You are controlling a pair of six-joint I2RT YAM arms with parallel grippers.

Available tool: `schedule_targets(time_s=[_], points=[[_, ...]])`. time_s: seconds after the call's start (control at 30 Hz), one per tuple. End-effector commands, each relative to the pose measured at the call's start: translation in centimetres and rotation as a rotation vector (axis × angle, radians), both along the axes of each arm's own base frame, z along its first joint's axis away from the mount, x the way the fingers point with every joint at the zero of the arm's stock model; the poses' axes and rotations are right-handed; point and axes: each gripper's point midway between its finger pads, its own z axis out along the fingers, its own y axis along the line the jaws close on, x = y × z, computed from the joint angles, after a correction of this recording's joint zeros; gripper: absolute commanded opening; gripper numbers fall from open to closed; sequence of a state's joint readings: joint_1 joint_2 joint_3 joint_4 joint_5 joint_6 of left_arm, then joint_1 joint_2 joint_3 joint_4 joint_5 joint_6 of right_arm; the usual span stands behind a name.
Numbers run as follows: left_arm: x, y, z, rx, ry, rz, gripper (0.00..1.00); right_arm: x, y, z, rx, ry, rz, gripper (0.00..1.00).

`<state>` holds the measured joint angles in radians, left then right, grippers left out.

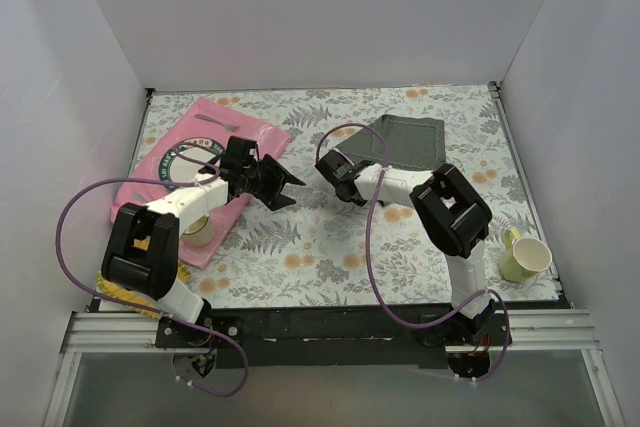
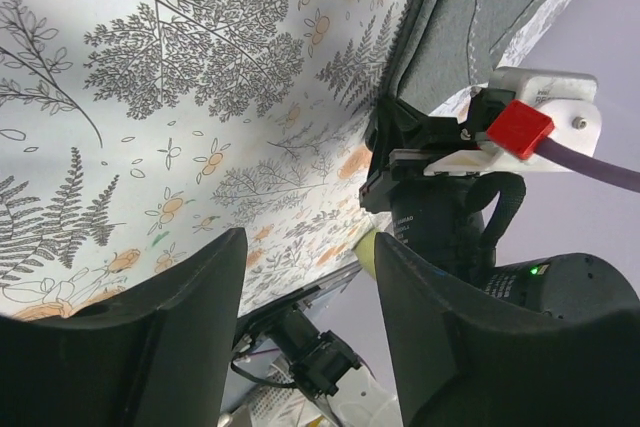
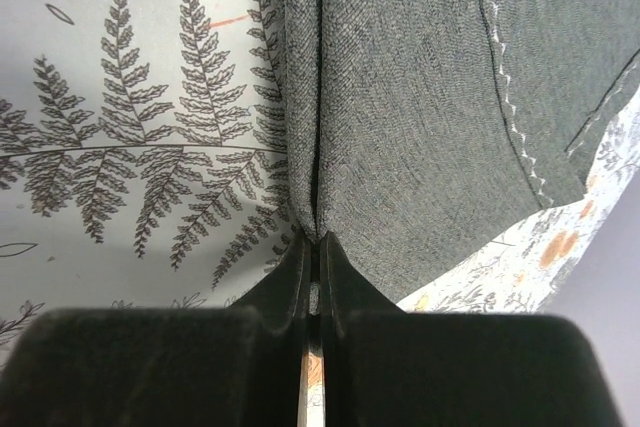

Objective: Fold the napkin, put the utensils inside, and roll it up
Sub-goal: Roll the napkin with the utensil

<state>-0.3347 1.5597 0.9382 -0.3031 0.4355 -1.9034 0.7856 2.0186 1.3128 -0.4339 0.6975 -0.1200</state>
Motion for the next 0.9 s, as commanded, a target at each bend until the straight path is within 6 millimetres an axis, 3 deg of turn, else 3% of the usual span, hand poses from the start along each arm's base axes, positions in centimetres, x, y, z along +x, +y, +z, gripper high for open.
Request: schedule_targets(time_s=[0.0, 0.27, 0.4, 0.57, 0.7, 0.87], points=[[0.8, -0.9, 1.2, -0.069, -0.061, -0.035, 0.55, -0.6, 1.9, 1.1, 0.125, 0.031, -0.025, 0.01], [3.0, -2.9, -1.1, -0.126, -0.047, -0.053, 0.60, -1.0, 2.9, 2.5, 0.228, 0.032, -0.046, 0.01], [3.9, -4.1, -3.2, -0.137, -0.010, -0.046, 0.60, -0.9, 2.2, 2.4, 0.224, 0.032, -0.061, 0.01], [5.5, -7.1, -3.2, -0.173, -0.046, -0.084, 0.63, -0.8, 2.0, 2.8, 0.277, 0.031, -0.060, 0.01], [5.7, -9.6, -3.9, -0.191, -0.031, -0.105, 0.63, -0.5, 1.5, 2.8, 0.317, 0.049, -0.072, 0.01], [6.6, -10.9, -5.5, -0.204, -0.007, -0.091, 0.63, -0.3, 1.3, 3.0, 0.365, 0.058, -0.074, 0.01]])
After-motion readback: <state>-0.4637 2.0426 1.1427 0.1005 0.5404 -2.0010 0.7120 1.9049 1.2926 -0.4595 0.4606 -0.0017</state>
